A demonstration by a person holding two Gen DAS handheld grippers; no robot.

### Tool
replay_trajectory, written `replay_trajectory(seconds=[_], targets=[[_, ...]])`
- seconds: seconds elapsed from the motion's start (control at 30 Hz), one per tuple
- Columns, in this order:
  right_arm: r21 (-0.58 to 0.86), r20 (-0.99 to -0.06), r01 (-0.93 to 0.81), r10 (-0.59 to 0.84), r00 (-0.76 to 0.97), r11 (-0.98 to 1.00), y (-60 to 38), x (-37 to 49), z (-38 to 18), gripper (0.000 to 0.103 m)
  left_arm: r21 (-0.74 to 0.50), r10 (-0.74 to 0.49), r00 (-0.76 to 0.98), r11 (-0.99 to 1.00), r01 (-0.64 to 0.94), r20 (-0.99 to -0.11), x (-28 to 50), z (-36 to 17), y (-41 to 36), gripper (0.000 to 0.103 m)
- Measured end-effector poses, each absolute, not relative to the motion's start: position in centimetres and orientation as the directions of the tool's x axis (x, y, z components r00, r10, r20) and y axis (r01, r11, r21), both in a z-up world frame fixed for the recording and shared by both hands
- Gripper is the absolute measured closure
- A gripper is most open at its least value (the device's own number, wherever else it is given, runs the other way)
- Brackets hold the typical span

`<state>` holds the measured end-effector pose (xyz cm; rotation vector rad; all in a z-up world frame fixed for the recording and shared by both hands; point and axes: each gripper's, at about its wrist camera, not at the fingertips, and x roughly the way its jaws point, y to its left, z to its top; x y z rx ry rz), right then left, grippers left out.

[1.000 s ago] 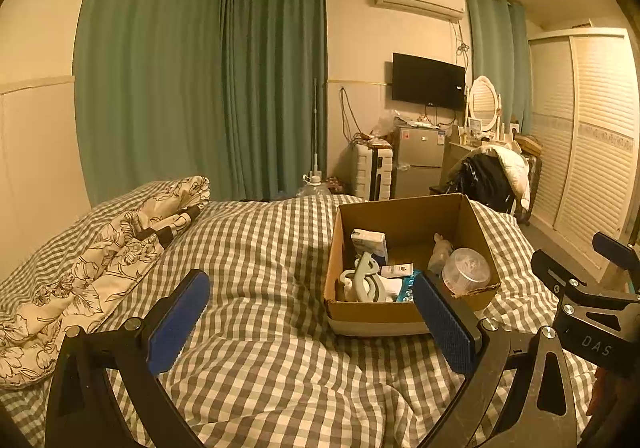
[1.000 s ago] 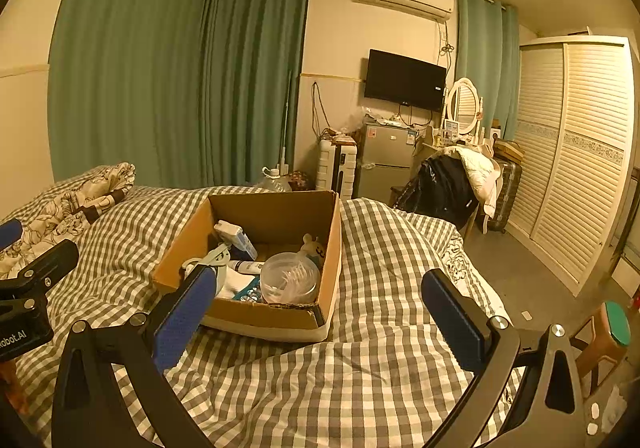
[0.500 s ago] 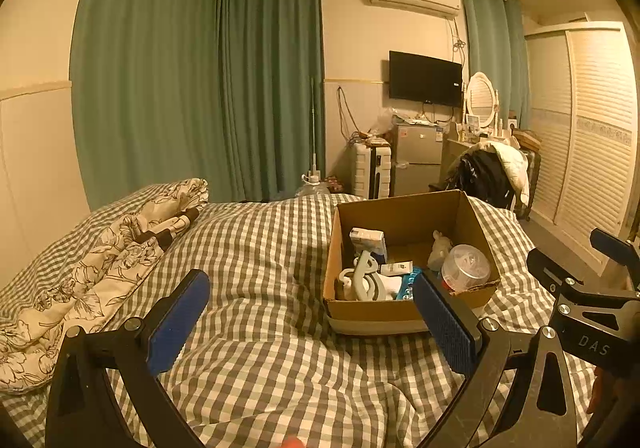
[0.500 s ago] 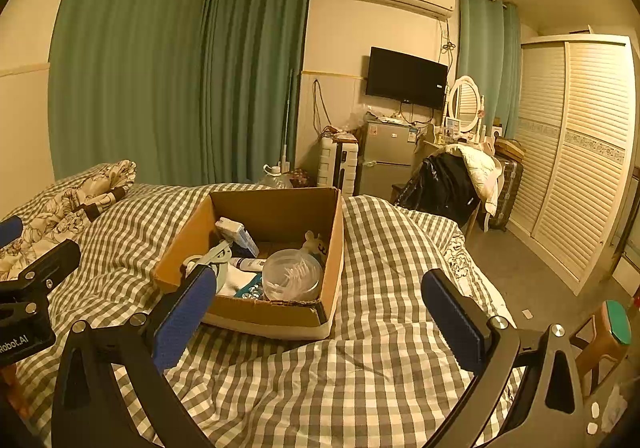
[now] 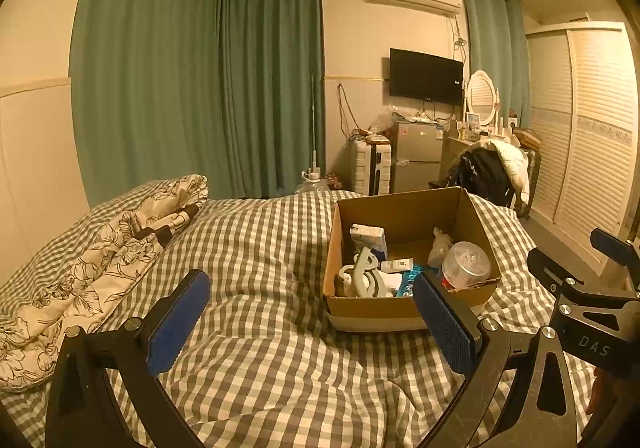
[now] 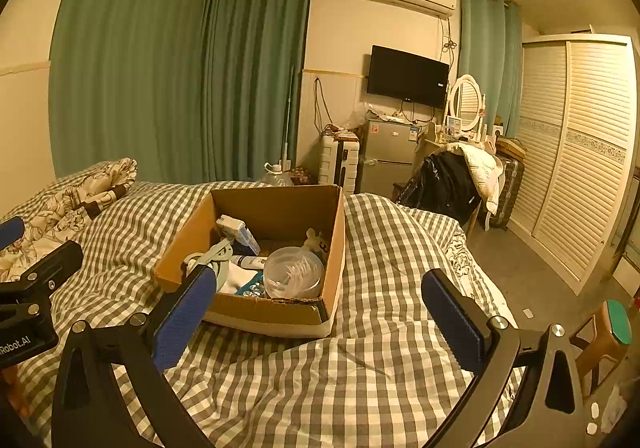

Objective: Organize objects

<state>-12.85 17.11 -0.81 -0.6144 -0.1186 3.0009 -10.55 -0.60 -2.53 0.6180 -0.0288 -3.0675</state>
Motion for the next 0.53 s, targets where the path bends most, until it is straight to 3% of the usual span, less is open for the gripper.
replay_trajectory(seconds=[0.53], targets=[[-0.093,-0.397,-0.055,0.088,-0.913,-0.994,17.0,-12.81,-1.11,0.0,0.033,-0.033,-0.923,-0.999,0.022,-0.383,-10.44,-2.66,-0.64,0.0]])
